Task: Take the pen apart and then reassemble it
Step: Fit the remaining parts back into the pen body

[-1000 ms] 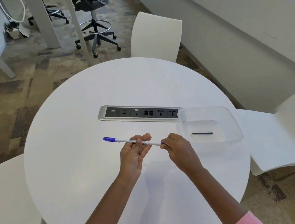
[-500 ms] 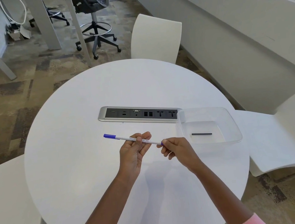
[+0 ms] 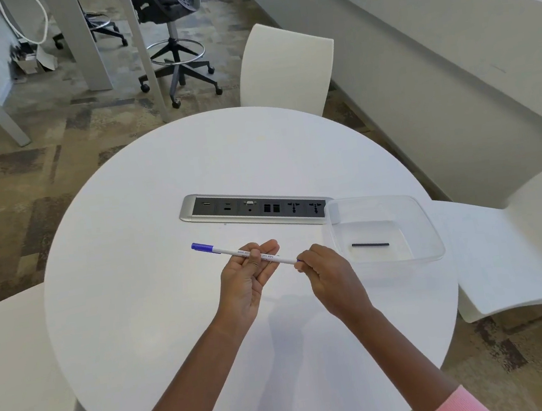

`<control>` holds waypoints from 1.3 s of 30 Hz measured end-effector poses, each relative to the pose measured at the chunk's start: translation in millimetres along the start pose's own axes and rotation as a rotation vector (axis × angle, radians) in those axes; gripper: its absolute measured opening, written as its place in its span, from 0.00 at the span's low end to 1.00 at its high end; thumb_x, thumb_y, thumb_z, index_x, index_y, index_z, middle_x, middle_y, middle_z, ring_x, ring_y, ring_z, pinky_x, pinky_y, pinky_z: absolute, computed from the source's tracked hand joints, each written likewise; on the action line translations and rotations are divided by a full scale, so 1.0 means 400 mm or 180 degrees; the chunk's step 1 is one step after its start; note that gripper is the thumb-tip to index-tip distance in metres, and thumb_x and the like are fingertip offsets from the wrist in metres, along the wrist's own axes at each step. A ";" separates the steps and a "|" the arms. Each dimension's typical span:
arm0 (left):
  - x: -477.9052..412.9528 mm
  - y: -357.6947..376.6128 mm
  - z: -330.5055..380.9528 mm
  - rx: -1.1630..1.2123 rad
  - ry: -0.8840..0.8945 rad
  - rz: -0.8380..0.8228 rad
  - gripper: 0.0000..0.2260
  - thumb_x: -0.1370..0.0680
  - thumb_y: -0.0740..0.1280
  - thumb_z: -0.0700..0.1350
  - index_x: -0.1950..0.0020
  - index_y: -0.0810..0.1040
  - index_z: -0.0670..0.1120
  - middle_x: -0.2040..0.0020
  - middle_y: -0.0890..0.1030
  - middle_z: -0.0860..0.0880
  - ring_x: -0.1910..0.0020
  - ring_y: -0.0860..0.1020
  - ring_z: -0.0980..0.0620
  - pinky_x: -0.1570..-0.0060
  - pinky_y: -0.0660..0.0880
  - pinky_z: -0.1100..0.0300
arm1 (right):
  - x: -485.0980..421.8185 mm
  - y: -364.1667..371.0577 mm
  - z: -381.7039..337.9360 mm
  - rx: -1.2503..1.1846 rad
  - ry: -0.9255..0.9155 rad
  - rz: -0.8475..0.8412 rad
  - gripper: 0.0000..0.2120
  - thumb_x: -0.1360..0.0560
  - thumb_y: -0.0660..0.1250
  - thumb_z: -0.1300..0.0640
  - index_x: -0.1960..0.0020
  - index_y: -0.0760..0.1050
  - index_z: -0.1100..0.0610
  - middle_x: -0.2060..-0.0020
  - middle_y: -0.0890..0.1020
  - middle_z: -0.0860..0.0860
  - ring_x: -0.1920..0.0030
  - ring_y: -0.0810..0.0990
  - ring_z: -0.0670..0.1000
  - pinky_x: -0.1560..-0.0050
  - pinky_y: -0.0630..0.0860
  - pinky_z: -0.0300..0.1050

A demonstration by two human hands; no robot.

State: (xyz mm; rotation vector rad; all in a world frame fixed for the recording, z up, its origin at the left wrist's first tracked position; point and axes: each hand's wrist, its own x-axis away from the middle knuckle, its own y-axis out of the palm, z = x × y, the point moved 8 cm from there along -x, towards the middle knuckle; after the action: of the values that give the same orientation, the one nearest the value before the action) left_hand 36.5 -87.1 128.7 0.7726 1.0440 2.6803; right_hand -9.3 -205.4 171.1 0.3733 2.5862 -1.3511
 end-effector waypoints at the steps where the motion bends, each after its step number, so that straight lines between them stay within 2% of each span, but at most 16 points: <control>1: 0.000 0.001 0.001 -0.0014 0.0007 -0.0003 0.07 0.21 0.57 0.35 0.58 0.71 0.41 0.65 0.85 0.46 0.62 0.84 0.52 0.63 0.81 0.62 | -0.001 0.003 0.006 -0.0253 0.0226 -0.0154 0.17 0.27 0.54 0.52 0.62 0.75 0.62 0.68 0.76 0.58 0.66 0.68 0.49 0.66 0.63 0.41; 4: -0.002 0.003 0.007 -0.0089 0.0086 -0.0026 0.08 0.21 0.57 0.35 0.58 0.71 0.41 0.65 0.85 0.46 0.62 0.84 0.53 0.64 0.80 0.63 | 0.001 0.017 0.032 -0.0937 0.0896 -0.0478 0.12 0.30 0.56 0.55 0.68 0.73 0.54 0.71 0.73 0.50 0.68 0.69 0.46 0.66 0.63 0.37; 6: -0.003 0.003 0.010 -0.0147 0.0117 -0.0037 0.08 0.21 0.57 0.34 0.58 0.71 0.42 0.65 0.85 0.46 0.62 0.84 0.52 0.64 0.80 0.63 | 0.000 0.024 0.044 -0.1427 0.1260 -0.0576 0.16 0.27 0.60 0.60 0.73 0.71 0.51 0.75 0.71 0.48 0.72 0.68 0.45 0.67 0.64 0.39; 8: -0.005 0.004 0.010 -0.0240 0.0126 -0.0056 0.08 0.21 0.57 0.34 0.58 0.72 0.42 0.65 0.85 0.47 0.62 0.84 0.53 0.63 0.80 0.63 | 0.003 0.036 0.058 -0.1879 0.1635 -0.0746 0.18 0.26 0.61 0.64 0.74 0.73 0.54 0.78 0.70 0.49 0.76 0.66 0.45 0.72 0.64 0.36; 10: -0.007 0.005 0.009 -0.0362 0.0136 -0.0079 0.08 0.21 0.57 0.34 0.59 0.72 0.42 0.65 0.85 0.47 0.62 0.84 0.53 0.63 0.80 0.63 | 0.012 0.050 0.069 -0.2242 0.1961 -0.1026 0.16 0.25 0.61 0.64 0.72 0.74 0.58 0.81 0.70 0.47 0.78 0.65 0.46 0.76 0.64 0.33; 14: -0.014 0.001 0.011 -0.0555 0.0149 -0.0127 0.08 0.21 0.57 0.35 0.58 0.72 0.41 0.65 0.85 0.47 0.61 0.84 0.53 0.62 0.80 0.63 | 0.027 0.067 0.073 -0.2698 0.2251 -0.1370 0.16 0.22 0.58 0.60 0.66 0.78 0.59 0.79 0.75 0.46 0.77 0.70 0.44 0.74 0.69 0.33; 16: -0.019 -0.008 0.005 -0.0613 0.0056 -0.0105 0.08 0.21 0.57 0.35 0.57 0.73 0.41 0.65 0.85 0.47 0.61 0.84 0.52 0.62 0.81 0.63 | 0.023 0.066 0.081 -0.2469 0.2219 -0.1261 0.17 0.21 0.56 0.57 0.64 0.78 0.59 0.74 0.77 0.49 0.74 0.73 0.44 0.72 0.71 0.33; 18: -0.021 -0.017 -0.006 -0.0757 -0.0073 -0.0107 0.07 0.21 0.57 0.35 0.54 0.74 0.40 0.64 0.85 0.46 0.61 0.84 0.52 0.62 0.81 0.62 | 0.007 0.051 0.089 -0.1721 0.1932 -0.0985 0.15 0.22 0.56 0.57 0.60 0.79 0.59 0.67 0.79 0.50 0.68 0.75 0.45 0.65 0.71 0.34; 21: -0.023 -0.030 -0.025 -0.1142 -0.0185 -0.0169 0.08 0.21 0.58 0.37 0.51 0.77 0.42 0.62 0.86 0.48 0.57 0.83 0.51 0.56 0.80 0.62 | -0.009 0.033 0.067 -0.0933 0.1356 -0.0625 0.08 0.25 0.62 0.60 0.57 0.80 0.59 0.62 0.80 0.51 0.62 0.75 0.46 0.63 0.67 0.27; 24: -0.028 -0.047 -0.043 -0.1420 -0.0260 -0.0158 0.08 0.22 0.60 0.38 0.48 0.78 0.42 0.57 0.85 0.49 0.53 0.81 0.52 0.48 0.77 0.62 | -0.010 0.054 0.031 -0.0982 0.1130 -0.0604 0.04 0.28 0.67 0.60 0.56 0.80 0.58 0.63 0.79 0.47 0.63 0.75 0.43 0.64 0.68 0.27; 27: -0.033 -0.056 -0.054 -0.1604 -0.0295 -0.0171 0.09 0.22 0.62 0.38 0.45 0.78 0.42 0.51 0.83 0.45 0.56 0.81 0.55 0.48 0.76 0.63 | -0.008 0.093 0.009 -0.0913 0.1021 -0.0736 0.06 0.29 0.68 0.62 0.52 0.80 0.57 0.62 0.78 0.47 0.65 0.74 0.41 0.60 0.71 0.31; 29: -0.037 -0.063 -0.056 -0.1758 -0.0268 -0.0160 0.09 0.22 0.62 0.39 0.44 0.78 0.42 0.54 0.82 0.46 0.61 0.82 0.58 0.50 0.77 0.64 | -0.004 0.116 0.006 -0.0800 0.1018 -0.0827 0.08 0.29 0.67 0.62 0.51 0.79 0.57 0.63 0.77 0.47 0.66 0.73 0.41 0.56 0.73 0.40; 32: -0.048 -0.071 -0.054 -0.2008 -0.0219 -0.0148 0.10 0.22 0.62 0.38 0.42 0.77 0.41 0.57 0.81 0.49 0.64 0.81 0.60 0.58 0.77 0.70 | -0.002 0.139 0.008 -0.0770 0.1071 -0.0835 0.07 0.28 0.66 0.61 0.51 0.79 0.57 0.63 0.78 0.48 0.66 0.73 0.41 0.58 0.73 0.41; 34: -0.058 -0.083 -0.047 -0.2339 -0.0079 -0.0041 0.11 0.22 0.62 0.40 0.41 0.77 0.40 0.56 0.81 0.50 0.59 0.80 0.57 0.58 0.75 0.71 | -0.001 0.152 0.017 -0.0751 0.1192 -0.0801 0.06 0.28 0.66 0.60 0.51 0.78 0.58 0.64 0.78 0.48 0.67 0.73 0.43 0.61 0.72 0.39; 37: -0.071 -0.111 -0.027 -0.3415 0.0363 0.0204 0.13 0.20 0.59 0.43 0.39 0.76 0.42 0.46 0.81 0.47 0.44 0.78 0.48 0.48 0.71 0.64 | 0.002 0.170 0.046 -0.0625 0.1507 -0.0714 0.07 0.27 0.66 0.59 0.51 0.77 0.60 0.63 0.78 0.51 0.65 0.75 0.49 0.61 0.73 0.42; 39: -0.074 -0.131 -0.016 -0.4029 0.0626 0.0331 0.14 0.20 0.58 0.44 0.38 0.76 0.43 0.38 0.78 0.47 0.38 0.74 0.48 0.41 0.68 0.62 | 0.009 0.186 0.070 -0.0539 0.1733 -0.0662 0.08 0.27 0.65 0.58 0.50 0.76 0.60 0.62 0.78 0.52 0.64 0.75 0.50 0.59 0.74 0.43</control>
State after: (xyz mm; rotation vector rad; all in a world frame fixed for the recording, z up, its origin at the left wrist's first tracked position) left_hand 56.5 -61.5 77.8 0.2702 -0.7350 2.7466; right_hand 12.4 -187.1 96.5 0.5151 3.2392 -1.2050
